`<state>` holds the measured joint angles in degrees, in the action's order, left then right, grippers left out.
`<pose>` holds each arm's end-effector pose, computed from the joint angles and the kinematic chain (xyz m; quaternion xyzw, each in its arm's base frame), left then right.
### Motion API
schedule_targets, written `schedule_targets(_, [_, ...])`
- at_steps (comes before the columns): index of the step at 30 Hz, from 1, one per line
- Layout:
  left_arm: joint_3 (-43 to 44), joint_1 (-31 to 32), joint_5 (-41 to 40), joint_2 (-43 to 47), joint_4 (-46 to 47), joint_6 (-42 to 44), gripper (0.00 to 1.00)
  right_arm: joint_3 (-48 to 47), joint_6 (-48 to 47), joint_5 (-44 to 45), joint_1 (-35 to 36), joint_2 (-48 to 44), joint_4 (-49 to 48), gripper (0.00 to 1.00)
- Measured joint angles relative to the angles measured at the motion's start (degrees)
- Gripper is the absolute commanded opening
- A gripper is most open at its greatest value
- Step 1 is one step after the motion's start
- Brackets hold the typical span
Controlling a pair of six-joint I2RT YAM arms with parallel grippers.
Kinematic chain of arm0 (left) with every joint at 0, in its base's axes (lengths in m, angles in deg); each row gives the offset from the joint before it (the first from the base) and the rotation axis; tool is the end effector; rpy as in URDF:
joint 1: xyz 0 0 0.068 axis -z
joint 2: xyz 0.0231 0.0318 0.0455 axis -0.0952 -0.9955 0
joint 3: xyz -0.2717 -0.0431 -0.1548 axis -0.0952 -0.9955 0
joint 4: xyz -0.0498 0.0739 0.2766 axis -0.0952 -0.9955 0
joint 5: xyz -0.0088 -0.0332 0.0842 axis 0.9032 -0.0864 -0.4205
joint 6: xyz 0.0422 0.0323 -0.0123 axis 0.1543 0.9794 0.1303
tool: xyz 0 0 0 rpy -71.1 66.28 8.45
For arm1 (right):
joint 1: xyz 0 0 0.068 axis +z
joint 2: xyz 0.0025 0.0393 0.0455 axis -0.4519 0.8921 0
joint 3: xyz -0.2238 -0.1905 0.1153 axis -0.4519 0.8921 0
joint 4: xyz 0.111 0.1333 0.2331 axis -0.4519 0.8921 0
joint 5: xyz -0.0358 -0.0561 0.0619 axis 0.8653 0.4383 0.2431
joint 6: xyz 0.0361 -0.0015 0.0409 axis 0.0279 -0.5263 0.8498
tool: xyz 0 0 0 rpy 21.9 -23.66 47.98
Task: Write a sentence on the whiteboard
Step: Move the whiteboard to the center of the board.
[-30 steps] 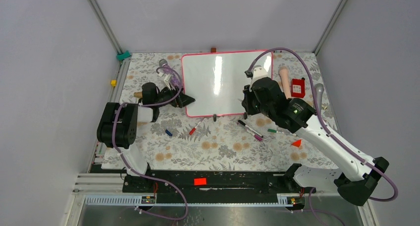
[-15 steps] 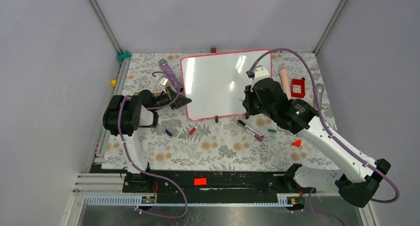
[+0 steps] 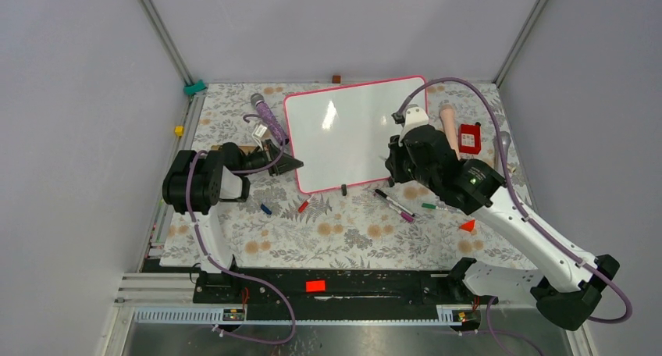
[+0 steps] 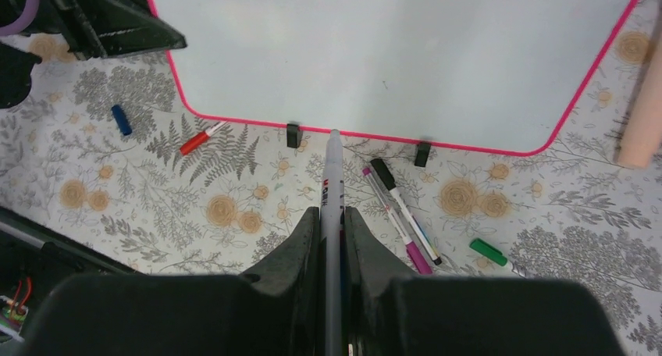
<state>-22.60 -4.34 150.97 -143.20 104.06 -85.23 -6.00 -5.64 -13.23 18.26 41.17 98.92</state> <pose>0.3494 -0.0410 0.1479 0.1850 0.6747 -0.5857 0.4093 0.1762 0.1630 0.4326 -0.1466 0.8482 0.1527 0.4855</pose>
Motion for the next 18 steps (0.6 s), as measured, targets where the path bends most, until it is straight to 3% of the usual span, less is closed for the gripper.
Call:
schedule_targets(5, [-1.7,0.7,1.1,0.1,0.8,0.0,0.00,-0.1,0.6,4.7,-2.3,0.0,1.4,0.00])
schedule_targets(12, [-5.4,1.4,1.5,1.6,1.3,0.6,0.00,-0.1,5.5,8.9,-22.4,2.1,3.0,0.00])
schedule_targets(18, [-5.5,1.5,2.0,1.7,1.8,1.0,0.00,-2.5,8.2,9.9,-30.7,10.4,-0.4,0.00])
